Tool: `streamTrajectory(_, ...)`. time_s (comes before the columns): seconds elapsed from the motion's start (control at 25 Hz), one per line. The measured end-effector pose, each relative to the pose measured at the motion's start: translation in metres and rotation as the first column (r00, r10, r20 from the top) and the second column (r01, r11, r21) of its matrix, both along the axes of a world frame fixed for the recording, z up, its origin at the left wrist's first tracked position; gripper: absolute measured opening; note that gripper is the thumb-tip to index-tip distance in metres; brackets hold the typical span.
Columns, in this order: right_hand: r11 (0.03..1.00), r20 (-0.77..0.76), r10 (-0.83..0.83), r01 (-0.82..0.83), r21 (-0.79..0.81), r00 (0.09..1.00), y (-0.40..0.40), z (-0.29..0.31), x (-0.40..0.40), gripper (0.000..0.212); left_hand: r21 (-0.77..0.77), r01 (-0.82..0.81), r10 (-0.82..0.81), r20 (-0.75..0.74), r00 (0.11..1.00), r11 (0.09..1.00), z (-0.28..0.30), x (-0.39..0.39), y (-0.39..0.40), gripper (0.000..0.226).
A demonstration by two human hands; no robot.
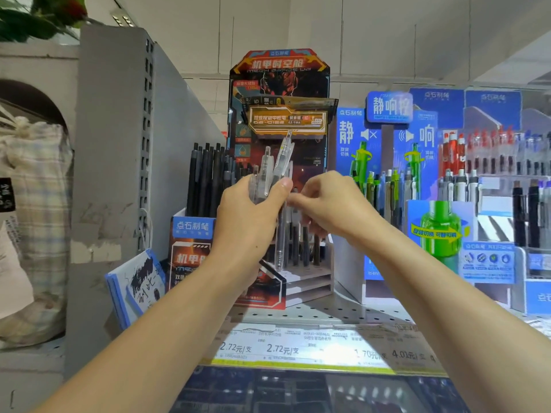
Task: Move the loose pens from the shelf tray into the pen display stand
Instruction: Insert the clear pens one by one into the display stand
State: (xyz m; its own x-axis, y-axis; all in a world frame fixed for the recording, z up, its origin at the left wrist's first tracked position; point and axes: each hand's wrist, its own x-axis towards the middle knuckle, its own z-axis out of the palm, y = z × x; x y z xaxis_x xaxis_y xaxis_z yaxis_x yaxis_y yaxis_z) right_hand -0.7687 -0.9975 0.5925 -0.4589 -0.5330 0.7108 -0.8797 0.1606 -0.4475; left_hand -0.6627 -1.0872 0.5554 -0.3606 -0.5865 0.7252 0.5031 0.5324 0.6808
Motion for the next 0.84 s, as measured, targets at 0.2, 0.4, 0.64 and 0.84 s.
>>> streamTrajectory(0.2,0.802,0.314,0.591,-0.499,-0.328,0.743,0.023,-0.007,0.002,0.024,-0.010,0.076,-0.076,0.022,0.997,0.997,0.000,-0.006,0.003,0.006)
streamTrajectory(0.4,0.776,0.401,0.624,-0.471,-0.419,0.671,0.028,-0.005,-0.004,0.009,0.007,0.124,-0.125,0.034,0.992,0.992,0.000,-0.008,0.011,0.004)
streamTrajectory(0.64,0.837,0.258,0.451,-0.305,-0.454,0.854,0.024,-0.005,-0.019,0.018,0.070,0.058,-0.059,-0.001,0.998,0.996,0.001,-0.010,0.008,0.017)
streamTrajectory(0.84,0.880,0.225,0.351,-0.238,-0.412,0.909,0.013,-0.013,-0.026,0.014,0.006,0.059,-0.059,-0.003,0.998,0.998,-0.001,-0.006,0.004,0.018)
